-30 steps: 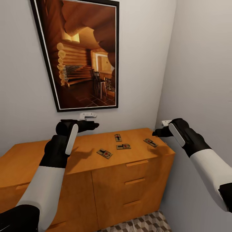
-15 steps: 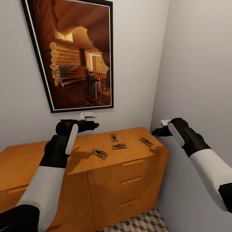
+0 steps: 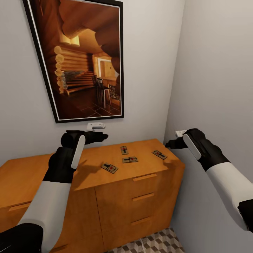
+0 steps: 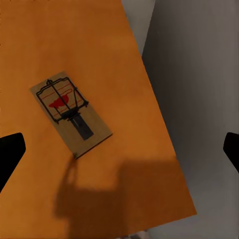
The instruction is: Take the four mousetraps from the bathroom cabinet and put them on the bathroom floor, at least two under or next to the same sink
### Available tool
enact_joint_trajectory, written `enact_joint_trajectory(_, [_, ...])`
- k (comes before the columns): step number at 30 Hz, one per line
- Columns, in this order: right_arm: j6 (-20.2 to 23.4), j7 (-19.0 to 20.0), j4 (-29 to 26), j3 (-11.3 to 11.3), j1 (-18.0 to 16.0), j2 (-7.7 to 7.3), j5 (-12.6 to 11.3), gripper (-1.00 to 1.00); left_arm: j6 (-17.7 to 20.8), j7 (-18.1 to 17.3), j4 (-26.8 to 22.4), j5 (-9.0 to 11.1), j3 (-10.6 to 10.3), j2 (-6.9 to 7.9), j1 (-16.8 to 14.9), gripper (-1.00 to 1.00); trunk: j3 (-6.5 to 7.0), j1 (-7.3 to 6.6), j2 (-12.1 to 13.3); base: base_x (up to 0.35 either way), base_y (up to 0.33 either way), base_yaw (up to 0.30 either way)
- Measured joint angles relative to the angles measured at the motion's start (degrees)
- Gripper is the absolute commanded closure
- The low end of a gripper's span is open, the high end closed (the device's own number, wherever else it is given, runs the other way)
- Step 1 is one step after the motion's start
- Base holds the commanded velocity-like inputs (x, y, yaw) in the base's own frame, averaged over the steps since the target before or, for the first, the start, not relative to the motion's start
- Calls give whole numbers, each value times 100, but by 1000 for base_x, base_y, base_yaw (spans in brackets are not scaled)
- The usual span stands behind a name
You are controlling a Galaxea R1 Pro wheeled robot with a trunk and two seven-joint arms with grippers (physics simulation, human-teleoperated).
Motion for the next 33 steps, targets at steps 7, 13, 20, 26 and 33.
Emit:
enact_joint_trajectory(7, [0,-4,-2,-4,2,3,3,-100,0,-1,0,0,0,0,0,-100,0,0,0,0,0,3])
enact_joint_trajectory(13, [-1,-8,-25,6,3,6,2,-100,1,0,-1,3,0,0,1,-100,0,0,0,0,0,99])
enact_joint_trajectory(20, [-2,-7,-38,8,4,11,-2,-100,1,-4,-2,2,0,1,1,-100,0,0,0,0,0,196])
enact_joint_trajectory(26, [0,-2,-42,7,4,12,-3,-100,0,-2,0,2,0,0,0,-100,0,0,0,0,0,83])
enact_joint_trajectory(33, [0,-6,-44,8,4,12,-4,-100,0,1,0,0,0,7,0,-100,0,0,0,0,-25,24])
